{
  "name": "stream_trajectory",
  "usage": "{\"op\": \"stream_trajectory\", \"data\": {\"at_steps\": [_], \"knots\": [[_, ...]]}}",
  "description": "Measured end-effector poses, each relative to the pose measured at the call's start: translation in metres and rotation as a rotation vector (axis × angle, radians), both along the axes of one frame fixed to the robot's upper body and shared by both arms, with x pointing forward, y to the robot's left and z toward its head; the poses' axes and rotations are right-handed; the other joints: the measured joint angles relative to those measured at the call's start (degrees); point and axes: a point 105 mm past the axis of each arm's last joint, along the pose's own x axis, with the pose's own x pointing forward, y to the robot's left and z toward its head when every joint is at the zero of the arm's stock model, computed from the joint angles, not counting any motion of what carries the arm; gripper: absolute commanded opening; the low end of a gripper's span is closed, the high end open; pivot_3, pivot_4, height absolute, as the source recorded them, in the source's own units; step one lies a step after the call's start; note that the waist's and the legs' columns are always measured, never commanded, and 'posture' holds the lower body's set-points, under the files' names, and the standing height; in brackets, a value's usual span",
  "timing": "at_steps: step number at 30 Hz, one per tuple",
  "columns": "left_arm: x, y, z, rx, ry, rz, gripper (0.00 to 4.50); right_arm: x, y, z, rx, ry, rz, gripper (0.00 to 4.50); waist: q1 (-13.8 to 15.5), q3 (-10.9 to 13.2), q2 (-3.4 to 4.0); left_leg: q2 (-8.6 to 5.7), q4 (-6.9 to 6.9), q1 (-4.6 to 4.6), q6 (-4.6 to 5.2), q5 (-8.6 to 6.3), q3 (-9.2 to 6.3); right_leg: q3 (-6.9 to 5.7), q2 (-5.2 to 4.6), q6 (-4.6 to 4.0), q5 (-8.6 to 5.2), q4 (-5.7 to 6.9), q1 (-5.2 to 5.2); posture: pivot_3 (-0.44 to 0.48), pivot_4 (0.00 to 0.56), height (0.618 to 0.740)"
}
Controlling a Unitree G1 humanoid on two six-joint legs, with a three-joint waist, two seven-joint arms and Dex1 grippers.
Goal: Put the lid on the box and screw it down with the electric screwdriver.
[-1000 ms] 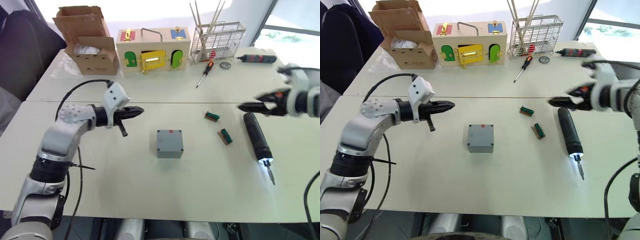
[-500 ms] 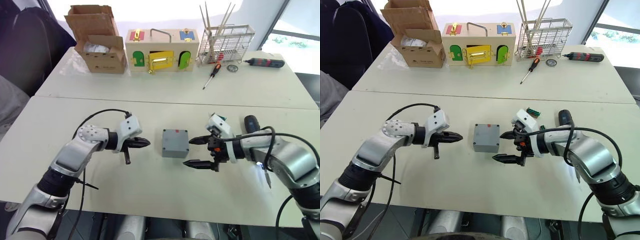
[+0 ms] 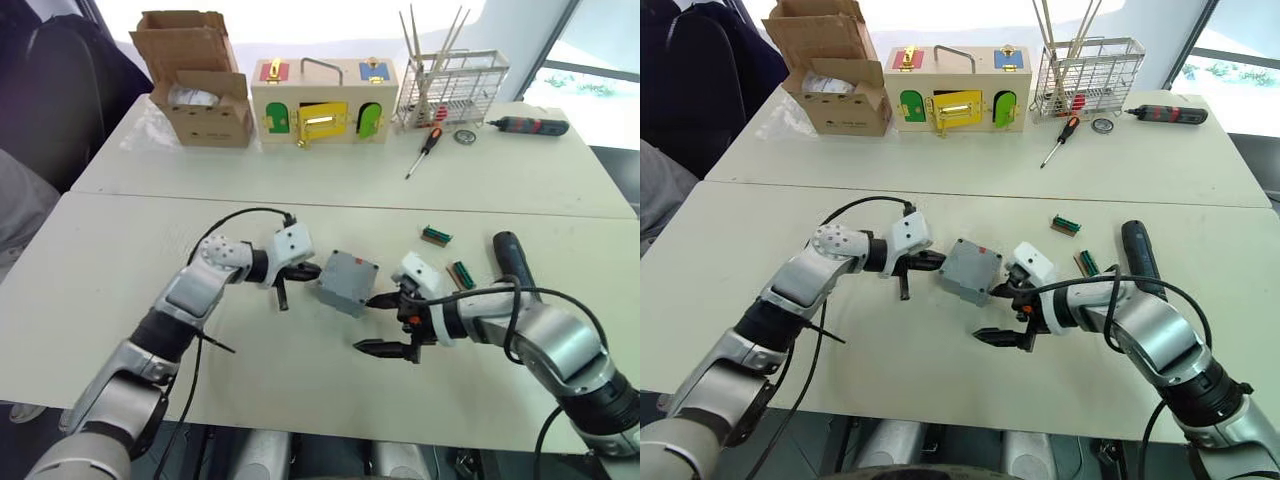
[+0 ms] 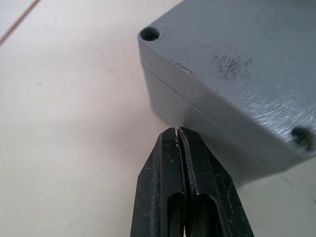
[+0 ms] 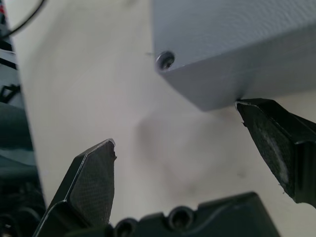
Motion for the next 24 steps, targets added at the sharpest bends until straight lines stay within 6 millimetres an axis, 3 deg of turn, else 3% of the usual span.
{"op": "stream_trajectory", "data": {"at_steps": [5,10,14,18,24], "knots": [[0.000,0.001,0.001,0.012,-0.018,-0.014,0.00,-0.002,-0.001,0.001,-0.018,-0.007,0.000,4.48,-0.1,0.0,0.01,0.00,0.01,0.00,0.01,0.00,0.00,0.00,0.00,0.00,0.00,0.01,0.00,0.000,0.150,0.735],[-0.009,0.037,-0.007,0.113,-0.002,0.031,0.00,0.010,-0.037,0.017,-0.151,-0.099,-0.028,4.48,-0.2,0.0,0.01,0.01,0.00,0.00,0.06,-0.04,0.00,-0.01,0.01,0.01,0.00,0.01,-0.01,0.000,0.150,0.735],[-0.029,0.041,-0.003,0.102,0.034,0.021,0.00,0.030,-0.057,0.016,-0.224,-0.155,-0.055,4.48,-0.1,0.0,0.00,0.01,0.04,0.00,0.07,-0.04,0.00,0.01,0.01,0.01,0.00,0.01,0.03,0.000,0.150,0.735],[-0.046,0.029,0.000,0.059,0.073,-0.004,0.00,0.045,-0.048,0.010,-0.198,-0.185,-0.022,4.48,-0.2,0.0,0.00,0.02,0.05,0.00,0.08,-0.05,0.00,0.02,0.01,0.01,0.00,0.02,0.03,0.000,0.150,0.735],[-0.045,0.014,-0.004,0.026,0.086,0.014,0.00,0.049,-0.026,0.008,-0.132,-0.182,0.062,4.48,0.1,0.0,0.00,0.01,0.09,0.00,0.08,-0.04,-0.02,0.01,0.03,0.01,0.00,0.01,0.06,0.000,0.150,0.735]]}}
